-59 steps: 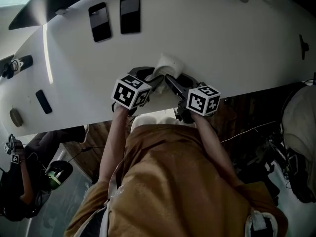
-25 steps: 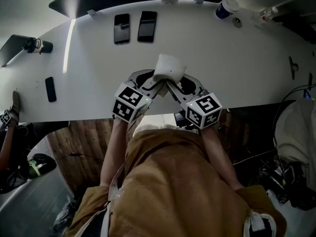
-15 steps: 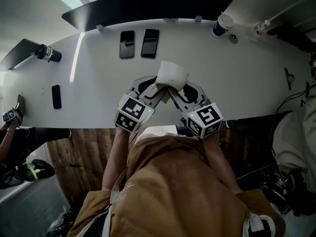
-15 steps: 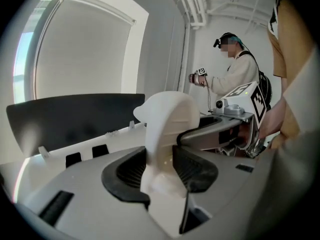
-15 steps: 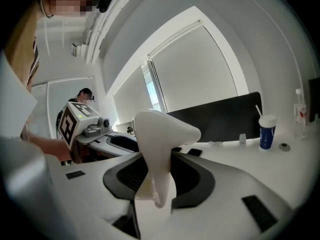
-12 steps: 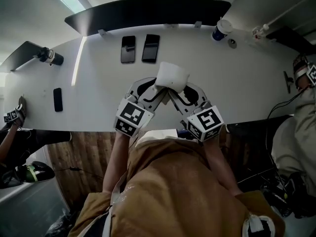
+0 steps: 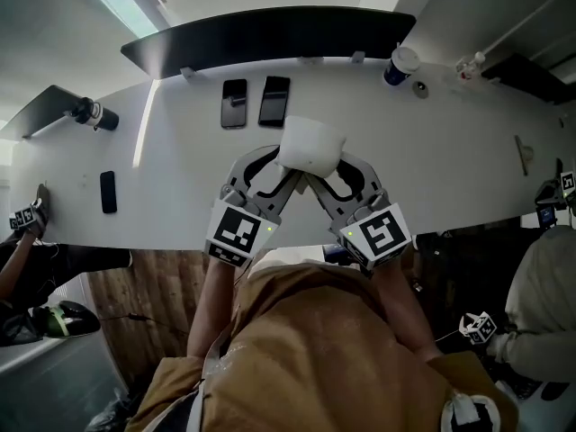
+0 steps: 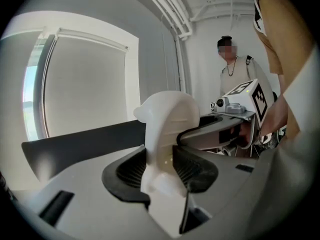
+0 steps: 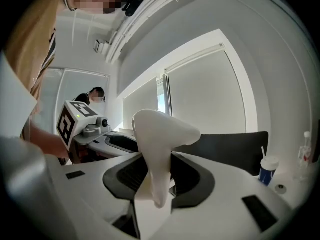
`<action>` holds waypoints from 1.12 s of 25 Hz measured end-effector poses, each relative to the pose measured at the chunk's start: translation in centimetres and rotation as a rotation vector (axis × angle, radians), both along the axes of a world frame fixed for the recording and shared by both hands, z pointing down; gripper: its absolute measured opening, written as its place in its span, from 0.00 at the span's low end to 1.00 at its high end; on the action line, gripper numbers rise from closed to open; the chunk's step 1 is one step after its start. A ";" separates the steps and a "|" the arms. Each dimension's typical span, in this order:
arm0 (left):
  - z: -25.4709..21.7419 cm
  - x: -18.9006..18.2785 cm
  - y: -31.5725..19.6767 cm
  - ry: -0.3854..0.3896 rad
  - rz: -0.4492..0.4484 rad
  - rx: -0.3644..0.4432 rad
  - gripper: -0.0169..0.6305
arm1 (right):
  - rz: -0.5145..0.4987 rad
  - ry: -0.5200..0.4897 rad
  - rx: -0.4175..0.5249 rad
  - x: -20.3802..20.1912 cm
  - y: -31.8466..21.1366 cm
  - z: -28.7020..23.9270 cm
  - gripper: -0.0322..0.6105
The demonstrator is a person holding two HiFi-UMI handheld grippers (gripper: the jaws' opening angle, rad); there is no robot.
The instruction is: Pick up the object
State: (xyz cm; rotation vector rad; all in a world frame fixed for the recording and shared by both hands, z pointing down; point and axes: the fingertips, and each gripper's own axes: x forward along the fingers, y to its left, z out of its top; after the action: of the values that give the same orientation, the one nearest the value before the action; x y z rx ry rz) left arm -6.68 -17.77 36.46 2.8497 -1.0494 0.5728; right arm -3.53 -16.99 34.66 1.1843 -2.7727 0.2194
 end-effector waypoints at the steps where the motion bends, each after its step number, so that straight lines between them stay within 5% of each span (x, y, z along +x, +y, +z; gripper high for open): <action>1: -0.6 0.0 0.0 0.010 -0.006 0.018 0.29 | 0.003 0.003 0.012 0.1 0.0 -0.5 0.28; 7: -2.9 -0.2 0.1 0.064 -0.037 0.093 0.29 | -0.031 -0.030 0.124 -0.4 0.4 -3.4 0.28; 28: -4.0 -0.5 0.2 0.090 -0.064 0.140 0.29 | -0.046 0.013 0.129 -0.7 0.7 -4.0 0.28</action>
State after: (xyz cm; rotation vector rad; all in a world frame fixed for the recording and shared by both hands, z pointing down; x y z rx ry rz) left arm -7.18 -17.54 32.49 2.9150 -1.2053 0.3764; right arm -4.22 -16.27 30.68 1.1431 -2.8370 0.0290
